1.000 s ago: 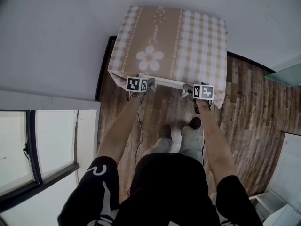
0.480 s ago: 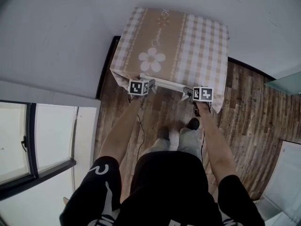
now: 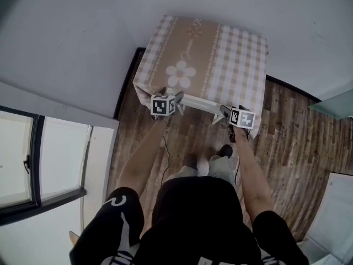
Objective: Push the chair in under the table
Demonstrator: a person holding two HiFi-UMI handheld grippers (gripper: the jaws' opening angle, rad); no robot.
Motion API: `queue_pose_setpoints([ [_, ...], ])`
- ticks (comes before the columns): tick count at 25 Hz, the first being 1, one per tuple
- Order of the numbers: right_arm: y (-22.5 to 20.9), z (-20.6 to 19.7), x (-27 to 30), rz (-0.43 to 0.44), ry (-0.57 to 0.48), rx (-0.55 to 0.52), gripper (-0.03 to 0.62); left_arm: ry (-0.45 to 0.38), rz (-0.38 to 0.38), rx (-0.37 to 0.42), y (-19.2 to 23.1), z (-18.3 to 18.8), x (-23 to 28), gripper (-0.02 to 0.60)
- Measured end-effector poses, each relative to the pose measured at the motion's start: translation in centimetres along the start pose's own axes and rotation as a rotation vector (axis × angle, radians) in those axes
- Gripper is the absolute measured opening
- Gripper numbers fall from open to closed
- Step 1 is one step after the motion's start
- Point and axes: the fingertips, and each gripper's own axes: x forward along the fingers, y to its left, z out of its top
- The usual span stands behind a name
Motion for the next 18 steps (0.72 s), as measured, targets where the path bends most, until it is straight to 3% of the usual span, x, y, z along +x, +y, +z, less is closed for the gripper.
queue_pose_setpoints([
  [4,0.6,1.9,-2.4,-0.007,-0.089,-0.017,0.414,-0.085,-0.021,0.036,-1.7,2.3,-2.9,0.402],
  [10,1.5,4.5,-6.9,-0.031,-0.216,-0.037,0.369,-0.161,-0.026,0.022,-3.5,4.3,-7.1,0.396],
  [11,1.8,4.8,-7.5,-0.031,-0.234,-0.041,0.359,-0.168,-0.022,0.046,-4.0,4.3,-7.8,0.38],
  [13,2.4,5.3,-8.6,-0.035,-0.261,-0.061,0.343,-0.179,-0.014,0.104,-5.1,4.3,-9.0,0.278],
  [15,3.2,5.7,-9.6,-0.041,-0.282,-0.087,0.325,-0.192,-0.009,0.135,-6.1,4.4,-10.0,0.275],
  [18,4.3,5.8,-11.1,-0.047,-0.312,-0.125,0.293,-0.227,-0.005,0.12,-7.4,4.8,-11.5,0.265],
])
